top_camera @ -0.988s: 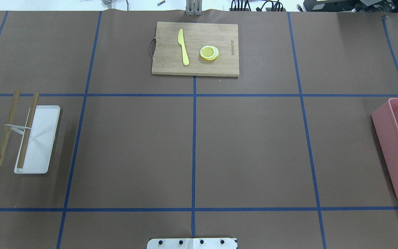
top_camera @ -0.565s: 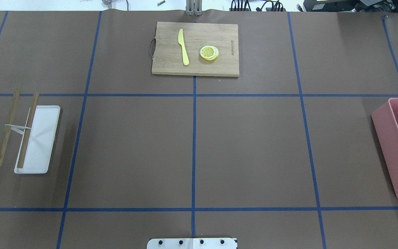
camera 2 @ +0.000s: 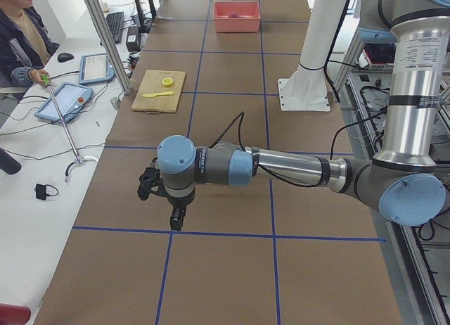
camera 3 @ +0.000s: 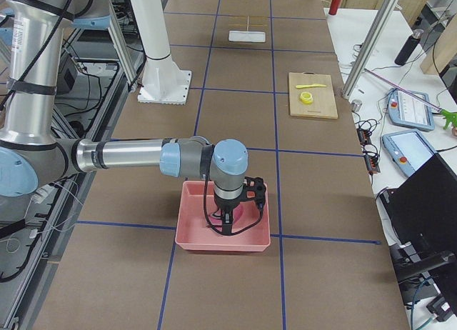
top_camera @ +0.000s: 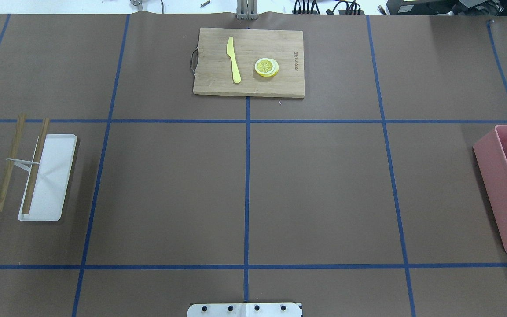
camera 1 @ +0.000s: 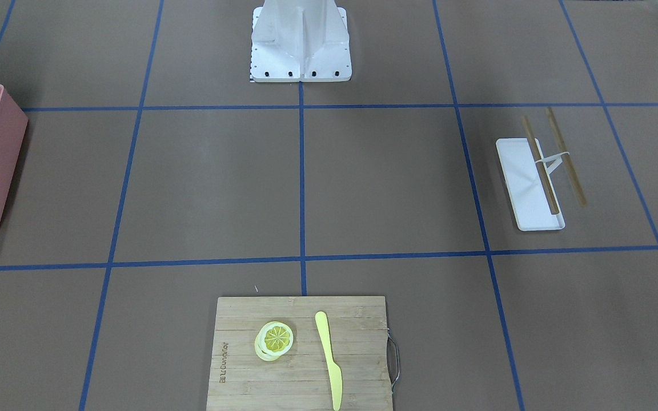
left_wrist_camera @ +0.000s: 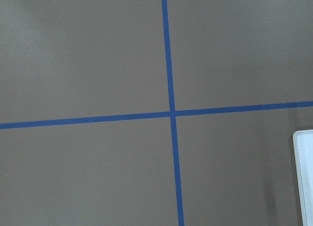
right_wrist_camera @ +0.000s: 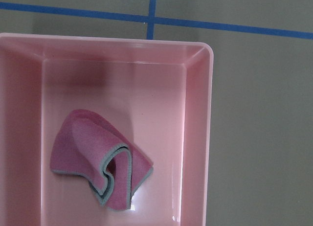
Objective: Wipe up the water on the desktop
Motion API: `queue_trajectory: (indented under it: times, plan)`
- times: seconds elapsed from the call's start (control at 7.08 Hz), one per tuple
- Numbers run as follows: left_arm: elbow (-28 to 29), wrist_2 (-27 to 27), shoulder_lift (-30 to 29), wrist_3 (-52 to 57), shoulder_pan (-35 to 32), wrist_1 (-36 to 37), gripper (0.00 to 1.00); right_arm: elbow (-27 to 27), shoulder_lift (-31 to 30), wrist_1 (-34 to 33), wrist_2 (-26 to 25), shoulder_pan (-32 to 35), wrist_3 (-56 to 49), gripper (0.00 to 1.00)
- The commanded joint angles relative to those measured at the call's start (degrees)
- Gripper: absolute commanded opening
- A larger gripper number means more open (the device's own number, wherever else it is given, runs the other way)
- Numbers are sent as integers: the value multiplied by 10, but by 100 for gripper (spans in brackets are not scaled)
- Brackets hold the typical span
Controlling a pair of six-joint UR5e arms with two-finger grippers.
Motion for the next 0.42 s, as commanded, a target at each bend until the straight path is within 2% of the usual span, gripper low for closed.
queue_trajectory:
  times: [0.0,0.28]
  plan:
    - [5,0,6,1,1,-19,98,15,0,0,3,0,2,100]
    - [7,-1,4,-3,1,-21,98,17,3,0,2,0,4,100]
